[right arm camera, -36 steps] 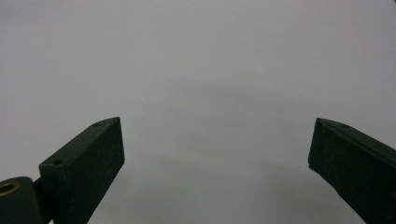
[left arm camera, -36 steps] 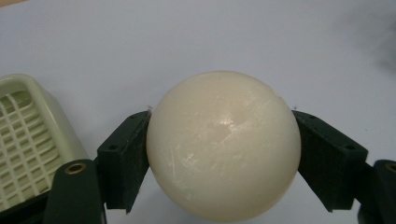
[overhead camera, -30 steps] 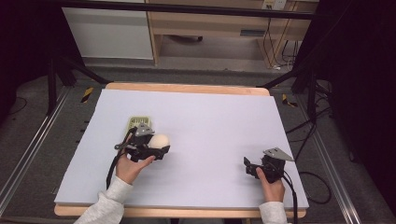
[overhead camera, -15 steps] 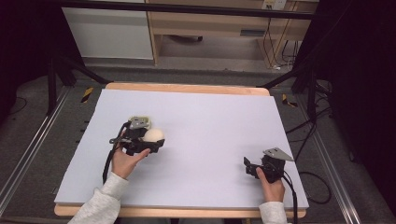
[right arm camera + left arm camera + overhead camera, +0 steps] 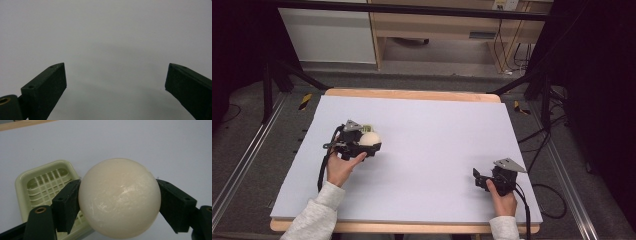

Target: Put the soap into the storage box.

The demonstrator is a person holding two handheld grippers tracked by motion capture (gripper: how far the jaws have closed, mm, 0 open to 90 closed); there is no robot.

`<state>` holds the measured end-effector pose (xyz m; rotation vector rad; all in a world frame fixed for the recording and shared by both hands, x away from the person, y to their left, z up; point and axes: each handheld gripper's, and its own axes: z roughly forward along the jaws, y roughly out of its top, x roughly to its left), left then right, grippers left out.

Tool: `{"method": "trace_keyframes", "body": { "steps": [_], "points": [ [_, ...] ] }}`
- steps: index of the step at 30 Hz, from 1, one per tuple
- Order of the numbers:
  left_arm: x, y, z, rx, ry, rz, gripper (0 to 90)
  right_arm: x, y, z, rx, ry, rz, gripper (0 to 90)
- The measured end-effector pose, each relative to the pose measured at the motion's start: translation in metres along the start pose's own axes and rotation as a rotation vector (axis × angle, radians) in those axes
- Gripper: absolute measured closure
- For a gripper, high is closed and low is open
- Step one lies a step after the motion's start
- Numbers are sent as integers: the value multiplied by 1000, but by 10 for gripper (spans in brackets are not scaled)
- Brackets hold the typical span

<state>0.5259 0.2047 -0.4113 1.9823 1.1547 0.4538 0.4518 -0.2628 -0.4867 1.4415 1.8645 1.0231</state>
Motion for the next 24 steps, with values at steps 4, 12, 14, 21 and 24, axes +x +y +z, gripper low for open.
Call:
{"method": "trace_keyframes", "body": {
  "steps": [4, 12, 14, 21, 24],
  "points": [
    [8, -1, 0, -2, 16, -17, 238, 0, 0, 0, 0, 0, 0, 40],
    [22, 2, 1, 4, 37, -34, 238, 0, 0, 0, 0, 0, -1, 40],
    [25, 2, 1, 1, 40, -42, 238, 0, 0, 0, 0, 0, -1, 40],
    [35, 2, 5, 10, 64, -58, 238, 0, 0, 0, 1, 0, -1, 40],
    [39, 2, 8, 18, 72, -58, 238, 0, 0, 0, 0, 0, -2, 40]
  ]
}}
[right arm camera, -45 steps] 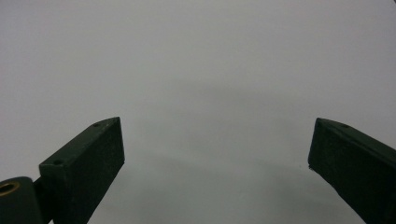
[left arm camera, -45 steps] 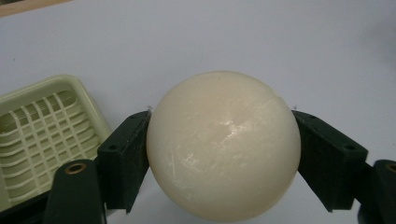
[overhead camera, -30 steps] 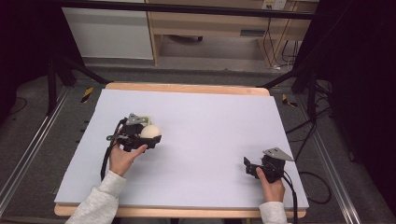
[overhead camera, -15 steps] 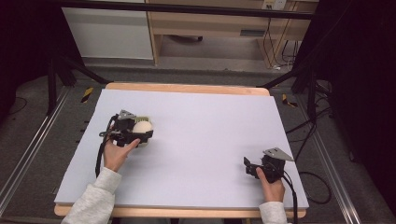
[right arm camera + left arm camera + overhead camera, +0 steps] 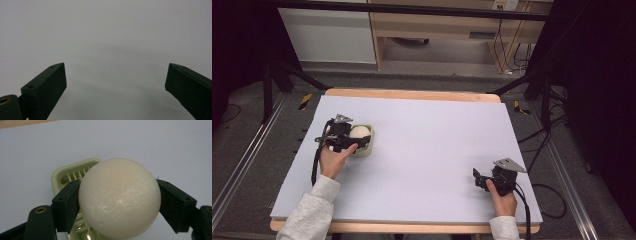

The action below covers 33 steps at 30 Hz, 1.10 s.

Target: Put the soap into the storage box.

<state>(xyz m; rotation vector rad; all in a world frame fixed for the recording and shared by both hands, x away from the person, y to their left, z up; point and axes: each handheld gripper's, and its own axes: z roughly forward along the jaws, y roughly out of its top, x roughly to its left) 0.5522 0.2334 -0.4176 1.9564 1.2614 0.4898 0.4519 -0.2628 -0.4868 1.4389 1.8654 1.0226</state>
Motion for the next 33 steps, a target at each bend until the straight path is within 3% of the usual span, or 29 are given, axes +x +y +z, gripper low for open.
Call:
{"method": "trace_keyframes", "body": {
  "steps": [13, 33],
  "points": [
    [11, 0, 10, 23, 30, -11, 238, 0, 0, 0, 1, 1, 4, 40],
    [17, -4, 23, 73, 49, -3, 238, 0, 0, 0, 2, 1, 4, 40]
  ]
}}
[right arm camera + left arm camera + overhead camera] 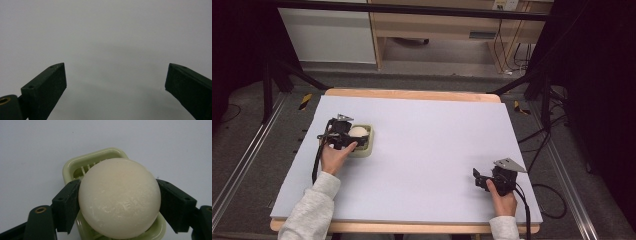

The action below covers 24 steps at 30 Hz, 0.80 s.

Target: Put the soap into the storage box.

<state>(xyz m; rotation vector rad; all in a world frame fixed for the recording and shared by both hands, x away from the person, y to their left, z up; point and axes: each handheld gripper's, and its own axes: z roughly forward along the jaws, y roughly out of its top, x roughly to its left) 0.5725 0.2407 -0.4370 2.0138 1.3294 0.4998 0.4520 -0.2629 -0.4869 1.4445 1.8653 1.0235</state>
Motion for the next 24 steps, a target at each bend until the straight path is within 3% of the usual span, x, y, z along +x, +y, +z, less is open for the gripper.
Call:
{"method": "trace_keyframes", "body": {
  "steps": [24],
  "points": [
    [0, -5, 9, 23, 0, 4, 238, 0, 0, 0, 0, -1, -1, 40]
  ]
}}
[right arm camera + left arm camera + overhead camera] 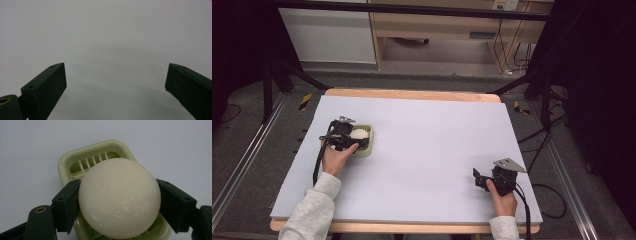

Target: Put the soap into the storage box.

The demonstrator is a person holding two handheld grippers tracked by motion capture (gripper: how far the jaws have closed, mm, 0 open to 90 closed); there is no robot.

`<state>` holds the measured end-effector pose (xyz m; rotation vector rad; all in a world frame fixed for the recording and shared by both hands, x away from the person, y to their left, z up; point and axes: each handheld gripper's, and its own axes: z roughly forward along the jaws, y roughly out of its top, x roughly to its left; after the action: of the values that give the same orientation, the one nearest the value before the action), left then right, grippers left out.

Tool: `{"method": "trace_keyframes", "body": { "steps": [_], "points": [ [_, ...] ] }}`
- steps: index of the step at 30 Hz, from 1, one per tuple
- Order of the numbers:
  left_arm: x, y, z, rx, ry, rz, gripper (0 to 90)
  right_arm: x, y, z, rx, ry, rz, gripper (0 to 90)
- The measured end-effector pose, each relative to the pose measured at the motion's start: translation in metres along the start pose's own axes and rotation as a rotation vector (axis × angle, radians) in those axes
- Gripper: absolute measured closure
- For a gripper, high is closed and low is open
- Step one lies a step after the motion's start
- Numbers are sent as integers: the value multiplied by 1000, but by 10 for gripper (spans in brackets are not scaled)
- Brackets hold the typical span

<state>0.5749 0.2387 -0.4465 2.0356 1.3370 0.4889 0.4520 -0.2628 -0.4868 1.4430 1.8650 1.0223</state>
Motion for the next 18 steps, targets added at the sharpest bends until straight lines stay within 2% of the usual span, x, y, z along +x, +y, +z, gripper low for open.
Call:
{"method": "trace_keyframes", "body": {
  "steps": [6, 8, 10, 18],
  "points": [
    [-1, 0, 0, 4, 13, 16, 237, 0, 0, 0, -1, -1, -2, 40],
    [-1, 0, -1, -13, 23, 12, 232, 0, 0, 0, -1, -1, -2, 39],
    [1, 1, -5, -41, 5, -12, 230, 0, 0, 0, -1, 0, -1, 39],
    [2, 2, -18, -86, 3, -28, 215, 0, 0, 0, -1, -3, -1, 39]
  ]
}}
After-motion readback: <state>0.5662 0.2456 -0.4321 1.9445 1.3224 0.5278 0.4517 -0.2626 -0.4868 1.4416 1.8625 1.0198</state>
